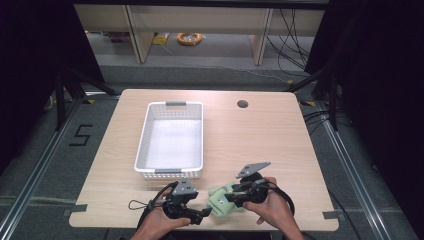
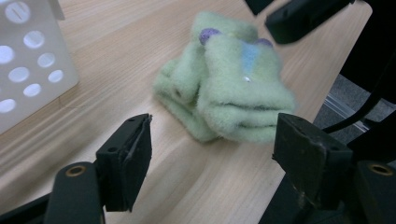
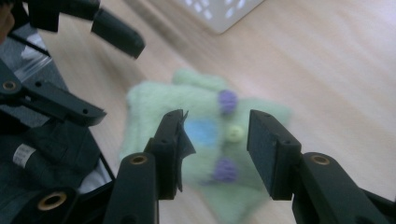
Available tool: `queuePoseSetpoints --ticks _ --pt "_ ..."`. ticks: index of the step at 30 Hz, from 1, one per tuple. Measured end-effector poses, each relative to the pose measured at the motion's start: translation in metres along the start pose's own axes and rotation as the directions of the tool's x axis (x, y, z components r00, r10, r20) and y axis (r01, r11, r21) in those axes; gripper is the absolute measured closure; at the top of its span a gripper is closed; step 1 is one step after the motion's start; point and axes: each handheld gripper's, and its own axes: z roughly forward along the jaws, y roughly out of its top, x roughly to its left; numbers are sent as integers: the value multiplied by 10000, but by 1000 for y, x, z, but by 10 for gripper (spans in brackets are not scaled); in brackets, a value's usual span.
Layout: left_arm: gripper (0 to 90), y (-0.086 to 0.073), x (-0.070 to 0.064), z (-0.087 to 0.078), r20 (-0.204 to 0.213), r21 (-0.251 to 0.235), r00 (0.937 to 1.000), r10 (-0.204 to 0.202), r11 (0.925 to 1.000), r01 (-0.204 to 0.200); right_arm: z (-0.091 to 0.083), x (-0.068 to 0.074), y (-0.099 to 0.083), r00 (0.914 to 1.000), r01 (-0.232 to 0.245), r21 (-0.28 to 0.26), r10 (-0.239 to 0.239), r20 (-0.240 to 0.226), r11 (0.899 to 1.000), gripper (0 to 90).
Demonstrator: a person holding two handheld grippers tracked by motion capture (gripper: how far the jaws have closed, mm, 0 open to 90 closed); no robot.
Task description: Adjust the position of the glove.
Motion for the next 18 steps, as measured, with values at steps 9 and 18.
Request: queuePoseSetpoints --ticks 9,18 --pt "394 7 -5 13 141 26 9999 -33 10000 32 -5 -31 -8 9982 -449 140 443 406 9989 636" --pt "629 8 -3 24 64 256 9986 524 9983 -526 25 -42 -11 9980 -449 548 472 -410 9975 726"
